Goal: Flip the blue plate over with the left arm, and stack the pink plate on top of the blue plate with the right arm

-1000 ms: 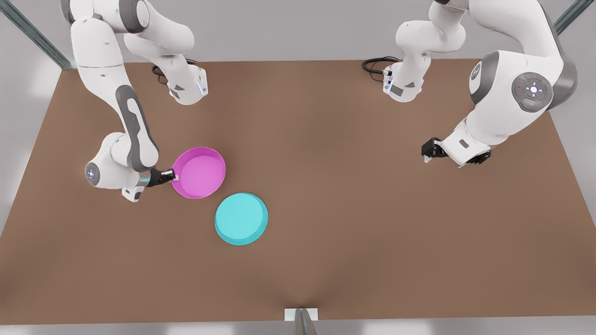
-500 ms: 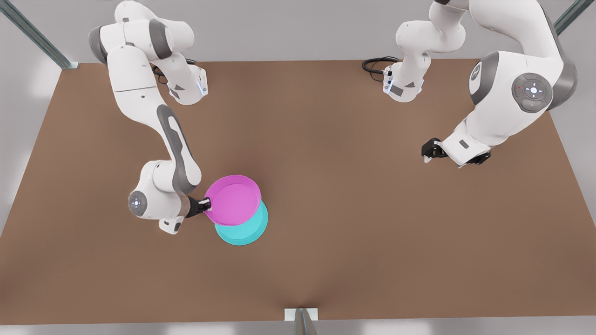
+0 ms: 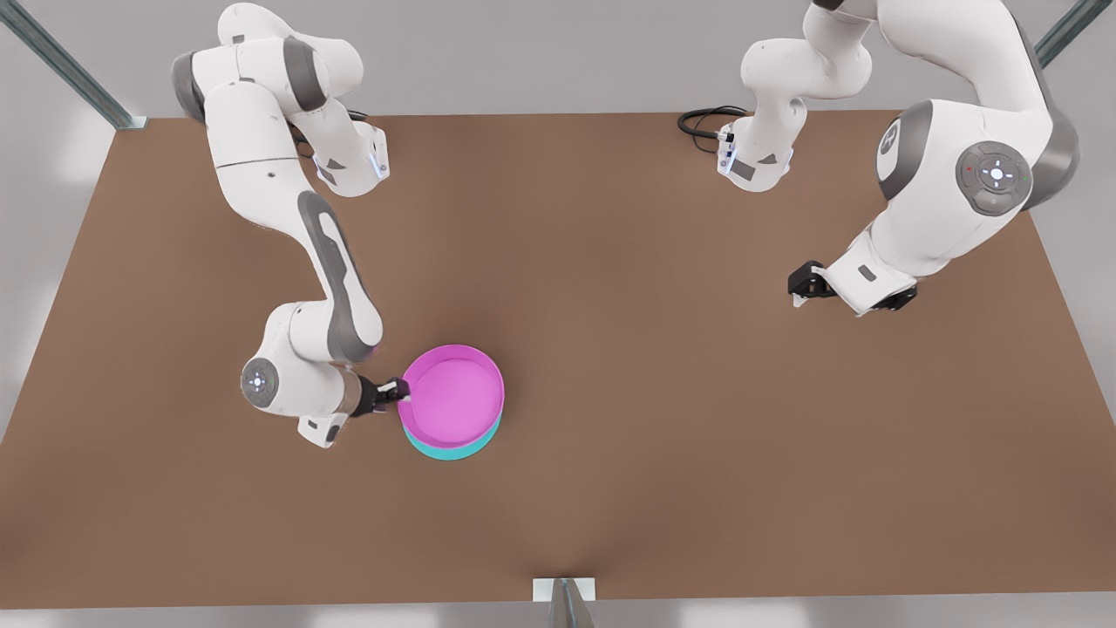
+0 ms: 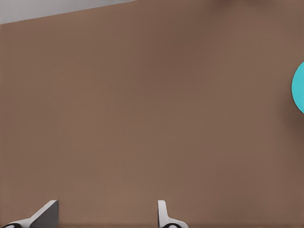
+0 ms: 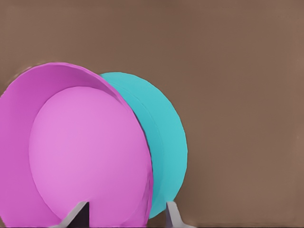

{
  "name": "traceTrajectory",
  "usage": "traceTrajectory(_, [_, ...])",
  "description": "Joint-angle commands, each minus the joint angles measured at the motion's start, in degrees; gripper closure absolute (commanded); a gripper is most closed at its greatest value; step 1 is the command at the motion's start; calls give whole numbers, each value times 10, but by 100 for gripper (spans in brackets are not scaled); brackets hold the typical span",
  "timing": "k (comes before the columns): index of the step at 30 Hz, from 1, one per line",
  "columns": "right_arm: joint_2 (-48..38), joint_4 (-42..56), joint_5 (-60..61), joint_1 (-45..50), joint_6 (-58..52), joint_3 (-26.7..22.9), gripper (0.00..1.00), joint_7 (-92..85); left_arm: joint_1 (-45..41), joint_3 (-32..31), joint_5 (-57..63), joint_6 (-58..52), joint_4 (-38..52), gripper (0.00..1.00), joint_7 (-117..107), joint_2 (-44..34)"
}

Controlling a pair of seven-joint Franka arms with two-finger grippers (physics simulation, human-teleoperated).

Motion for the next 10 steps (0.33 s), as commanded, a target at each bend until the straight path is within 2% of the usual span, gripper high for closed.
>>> traceTrajectory(1, [-13,0,-4,-4,-21,0,3,7,1,0,0,0,0,0,0,0])
traceTrajectory(2, [-115,9,-91,-35,-185,0,0,150,1,0,0,1,0,0,0,0])
traceTrajectory(3, [-173,59,-167,-75,-321,0,0,193,0,1,0,1,0,0,0,-1])
traceTrajectory(4, [-198,104,-230,-101,-373,0,0,190,0,1,0,1,0,0,0,-1])
traceTrajectory(6, [-194,150,-291,-111,-370,1,0,190,0,1,1,1,1,0,0,-2])
traceTrajectory(10, [-177,165,-285,-107,-331,1,0,189,1,1,1,1,0,0,0,-3])
